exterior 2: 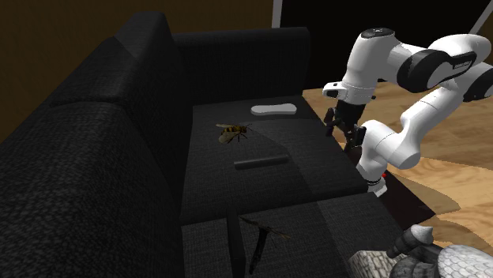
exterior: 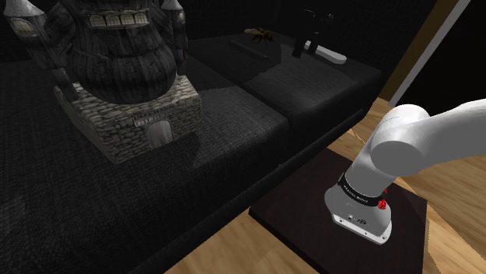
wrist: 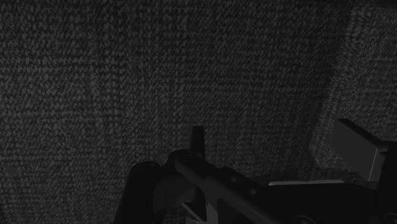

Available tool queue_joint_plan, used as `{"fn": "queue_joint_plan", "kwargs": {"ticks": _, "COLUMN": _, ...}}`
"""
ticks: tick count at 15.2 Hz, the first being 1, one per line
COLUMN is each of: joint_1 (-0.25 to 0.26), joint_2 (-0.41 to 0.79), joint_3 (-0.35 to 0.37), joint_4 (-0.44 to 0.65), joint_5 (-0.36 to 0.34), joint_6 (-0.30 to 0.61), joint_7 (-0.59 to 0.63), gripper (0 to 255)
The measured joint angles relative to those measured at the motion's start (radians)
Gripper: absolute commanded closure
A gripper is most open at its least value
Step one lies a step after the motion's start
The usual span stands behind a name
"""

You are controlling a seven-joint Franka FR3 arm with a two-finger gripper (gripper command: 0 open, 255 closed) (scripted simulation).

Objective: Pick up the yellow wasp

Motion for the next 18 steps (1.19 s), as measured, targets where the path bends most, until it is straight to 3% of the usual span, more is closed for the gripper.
{"fn": "queue_joint_plan", "kwargs": {"ticks": 4, "joint_1": -0.012, "joint_2": 0.068, "joint_3": -0.017, "joint_4": 0.042, "joint_5": -0.021, "joint_6": 0.020, "joint_7": -0.015, "gripper": 0}}
{"fn": "queue_joint_plan", "kwargs": {"ticks": 10, "joint_1": -0.041, "joint_2": 0.282, "joint_3": -0.066, "joint_4": 0.194, "joint_5": -0.071, "joint_6": 0.068, "joint_7": -0.053, "gripper": 0}}
{"fn": "queue_joint_plan", "kwargs": {"ticks": 18, "joint_1": -0.075, "joint_2": 0.572, "joint_3": -0.131, "joint_4": 0.458, "joint_5": -0.109, "joint_6": 0.082, "joint_7": -0.106, "gripper": 0}}
